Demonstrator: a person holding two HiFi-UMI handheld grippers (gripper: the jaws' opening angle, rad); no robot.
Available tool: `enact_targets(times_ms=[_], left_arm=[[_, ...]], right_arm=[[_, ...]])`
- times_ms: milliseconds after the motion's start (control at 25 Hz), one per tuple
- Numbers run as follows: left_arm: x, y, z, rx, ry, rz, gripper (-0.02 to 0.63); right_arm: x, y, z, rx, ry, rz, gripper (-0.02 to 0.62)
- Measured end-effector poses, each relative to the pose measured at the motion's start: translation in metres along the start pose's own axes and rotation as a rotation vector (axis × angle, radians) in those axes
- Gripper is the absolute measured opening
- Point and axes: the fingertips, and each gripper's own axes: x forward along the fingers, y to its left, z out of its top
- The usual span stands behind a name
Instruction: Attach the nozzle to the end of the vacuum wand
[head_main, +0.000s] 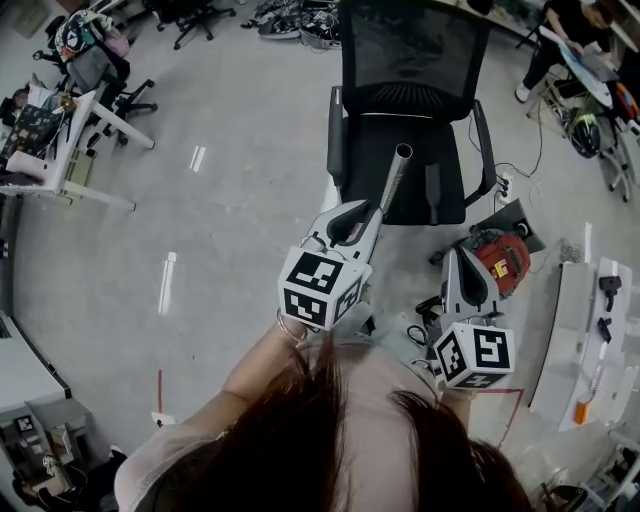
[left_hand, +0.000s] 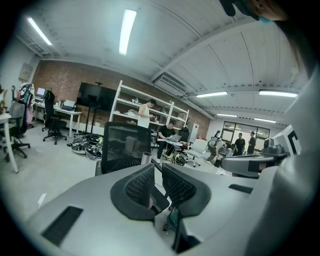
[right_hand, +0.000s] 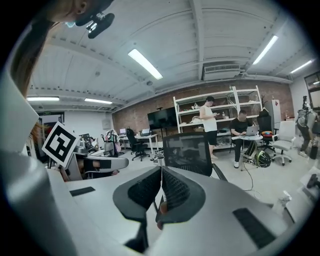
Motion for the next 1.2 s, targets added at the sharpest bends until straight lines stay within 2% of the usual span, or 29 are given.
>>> enact_targets(times_ms=[200,440,880,1200], left_arm=[[0.003,0.003,-0.003,0.005,0.014,-0.013,0.038],[0.012,0.002,-0.008,0.011,0.026,0.005,0.038],[0.047,0.011,0.0,-0.034,0.004,0.117,0.044],[0.079,0.016,-0.002,-0.056,0.014,0.161,0.092]], right_arm=[[0.001,0.001,-0.004,0.018,0.011,-0.011,0.026],[0.007,-0.006,-0.01,0.016,0.027,0.015,0.026],[0.046,-0.036,0.004,-0.025,0.061,0.125,0.026],[0.073,-0.06,0.011,-0.049,0.09,0.169,0.026]])
